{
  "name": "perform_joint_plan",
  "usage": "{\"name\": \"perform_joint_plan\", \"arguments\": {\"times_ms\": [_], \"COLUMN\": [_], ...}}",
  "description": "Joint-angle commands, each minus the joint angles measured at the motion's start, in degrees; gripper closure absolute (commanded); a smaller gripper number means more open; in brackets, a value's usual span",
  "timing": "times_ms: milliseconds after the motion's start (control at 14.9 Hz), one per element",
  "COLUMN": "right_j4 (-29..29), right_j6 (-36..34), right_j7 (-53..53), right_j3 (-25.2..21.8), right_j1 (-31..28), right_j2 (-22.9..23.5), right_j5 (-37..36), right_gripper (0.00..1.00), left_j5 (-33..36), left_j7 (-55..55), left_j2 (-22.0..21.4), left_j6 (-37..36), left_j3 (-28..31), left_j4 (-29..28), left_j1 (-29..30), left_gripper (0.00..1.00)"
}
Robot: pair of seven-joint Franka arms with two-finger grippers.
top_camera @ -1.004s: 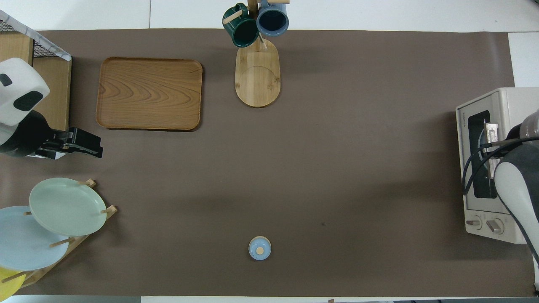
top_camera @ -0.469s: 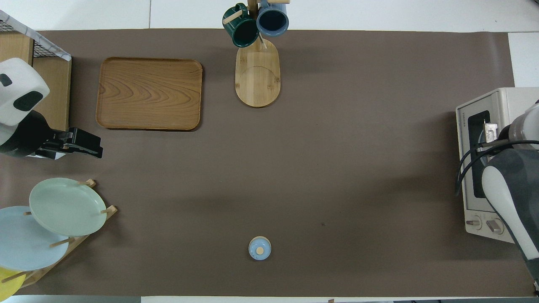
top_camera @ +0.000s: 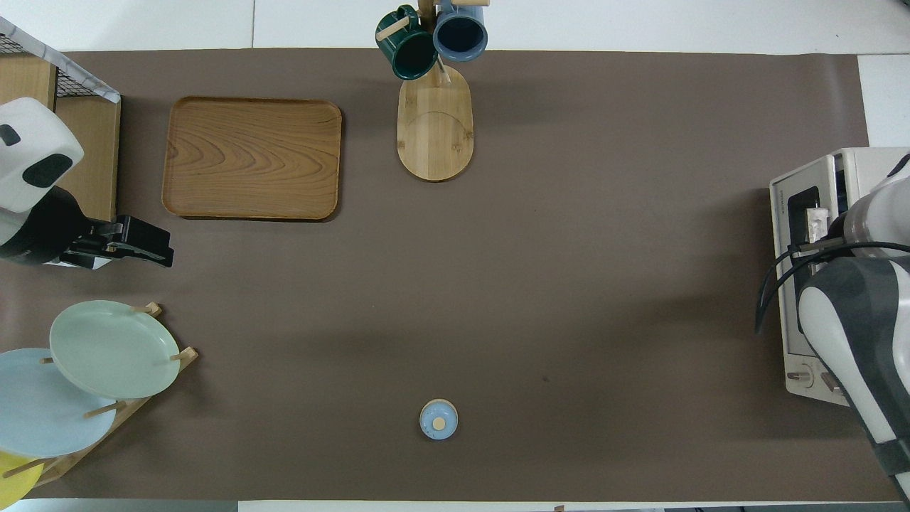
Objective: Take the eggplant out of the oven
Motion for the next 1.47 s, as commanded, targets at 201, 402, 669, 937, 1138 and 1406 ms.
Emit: {"name": "perform_joint_plan", "arguments": {"times_ms": [201, 402, 669, 937, 1138, 1406], "right_j4": [-4.4, -5.46, -5.55, -5.46, -2.14, 5.78], "right_j6": [13.34, 17.13, 18.99, 18.99, 14.7, -0.14], "right_j7": [4.42, 5.2, 9.07, 9.51, 10.22, 10.22], "right_j3": [-0.04, -0.04, -0.04, 0.05, -0.04, -0.74], "right_j1": [1.73, 2.96, 4.54, 5.94, 7.8, 6.92], "right_j2": [5.49, 8.12, 11.11, 11.12, 11.12, 8.93], "right_j5": [1.97, 6.37, 7.78, 10.41, 11.65, 10.87], "right_gripper": [1.0, 1.0, 1.0, 1.0, 1.0, 0.75], "left_j5": [0.9, 0.9, 0.9, 0.9, 0.9, 0.9], "left_j7": [-0.16, -0.16, -0.16, -0.16, -0.16, -0.16], "left_j2": [-0.92, -0.92, -0.92, -0.92, -0.92, -0.92], "left_j6": [-0.72, -0.72, -0.72, -0.72, -0.72, -0.72], "left_j3": [-0.44, -0.35, -0.44, -0.35, -0.35, -0.35], "left_j4": [-0.39, -0.39, -0.39, -0.39, -0.39, -0.39], "left_j1": [0.59, 0.59, 0.59, 0.59, 0.59, 0.59], "left_gripper": [0.0, 0.0, 0.0, 0.0, 0.0, 0.0]}}
